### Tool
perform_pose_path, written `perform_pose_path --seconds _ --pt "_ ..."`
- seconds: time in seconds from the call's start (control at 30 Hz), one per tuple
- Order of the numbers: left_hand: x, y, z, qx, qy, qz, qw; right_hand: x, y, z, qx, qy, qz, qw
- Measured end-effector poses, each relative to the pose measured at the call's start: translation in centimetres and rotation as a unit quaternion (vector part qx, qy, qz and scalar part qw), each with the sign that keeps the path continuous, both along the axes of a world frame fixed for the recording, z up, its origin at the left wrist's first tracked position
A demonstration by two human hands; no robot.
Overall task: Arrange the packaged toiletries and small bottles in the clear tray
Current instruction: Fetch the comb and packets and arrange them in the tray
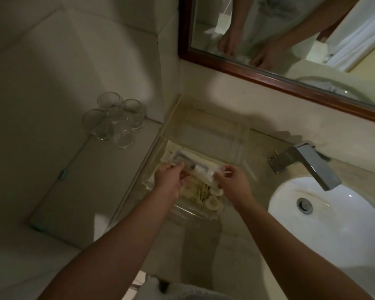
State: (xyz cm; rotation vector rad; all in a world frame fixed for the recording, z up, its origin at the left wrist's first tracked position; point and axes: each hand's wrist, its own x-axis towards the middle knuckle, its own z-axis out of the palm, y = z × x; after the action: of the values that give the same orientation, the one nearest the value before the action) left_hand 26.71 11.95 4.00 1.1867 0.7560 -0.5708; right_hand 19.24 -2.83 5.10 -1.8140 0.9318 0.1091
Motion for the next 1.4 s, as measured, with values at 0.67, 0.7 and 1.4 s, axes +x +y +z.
perform_pose_path --seconds 0.67,0.7,1.4 --pt "1.7 1.0 -0.2 0.251 -0.134 -0.044 0.957 5.3 3.5 -2.6 -0.001 0.008 -0.152 0.988" --pt "1.3 1.0 -0.1 0.327 -0.184 -0.108 0.921 5.4 3.5 -2.5 -0.007 0.007 -0.157 0.988" --pt "2.4 2.6 -1.5 0.533 -0.390 -0.514 0.548 3.1 6.4 -2.1 -0.350 0.058 0.278 0.893"
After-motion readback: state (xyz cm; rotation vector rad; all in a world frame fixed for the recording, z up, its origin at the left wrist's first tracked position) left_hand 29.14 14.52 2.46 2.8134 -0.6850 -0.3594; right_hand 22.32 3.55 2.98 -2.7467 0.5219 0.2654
